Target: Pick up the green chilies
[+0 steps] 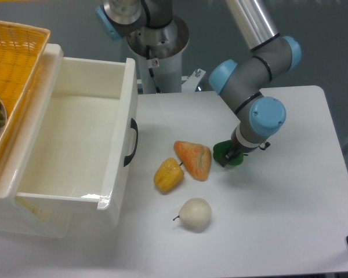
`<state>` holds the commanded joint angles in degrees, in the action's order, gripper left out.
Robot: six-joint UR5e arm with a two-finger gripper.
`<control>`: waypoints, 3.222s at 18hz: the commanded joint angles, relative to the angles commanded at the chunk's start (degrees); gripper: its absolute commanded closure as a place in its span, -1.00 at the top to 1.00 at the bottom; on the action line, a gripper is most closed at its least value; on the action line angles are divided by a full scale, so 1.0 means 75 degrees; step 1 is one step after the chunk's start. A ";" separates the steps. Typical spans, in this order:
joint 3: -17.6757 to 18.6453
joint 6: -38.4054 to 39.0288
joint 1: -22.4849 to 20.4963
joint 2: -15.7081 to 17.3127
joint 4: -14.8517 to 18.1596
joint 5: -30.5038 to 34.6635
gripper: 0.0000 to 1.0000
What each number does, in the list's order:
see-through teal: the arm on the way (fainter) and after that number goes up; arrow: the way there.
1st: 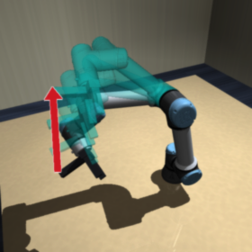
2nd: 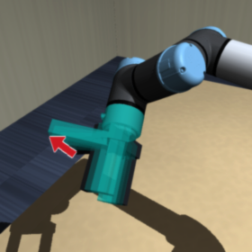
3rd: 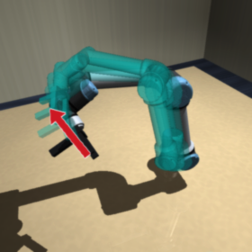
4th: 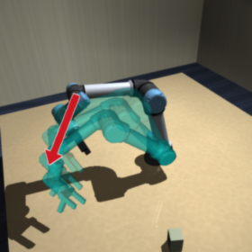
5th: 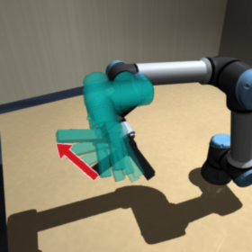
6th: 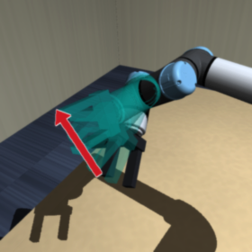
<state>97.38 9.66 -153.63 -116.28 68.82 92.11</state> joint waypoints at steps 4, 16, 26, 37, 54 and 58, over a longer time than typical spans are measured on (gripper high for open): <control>-0.0117 -0.0011 0.0023 -0.0012 -0.0023 -0.0035 1.00; -0.0304 0.0165 0.0292 -0.0187 -0.0047 -0.0024 1.00; -0.0211 0.0235 0.0340 -0.0152 -0.0047 0.0047 1.00; -0.0398 0.0188 0.0434 -0.0188 -0.0047 0.0773 1.00; -0.0270 0.0411 0.0574 -0.0176 -0.0129 0.0727 1.00; -0.0199 0.0493 0.0574 -0.0152 -0.0164 0.0715 1.00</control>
<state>95.89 13.36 -149.33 -117.42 67.59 97.47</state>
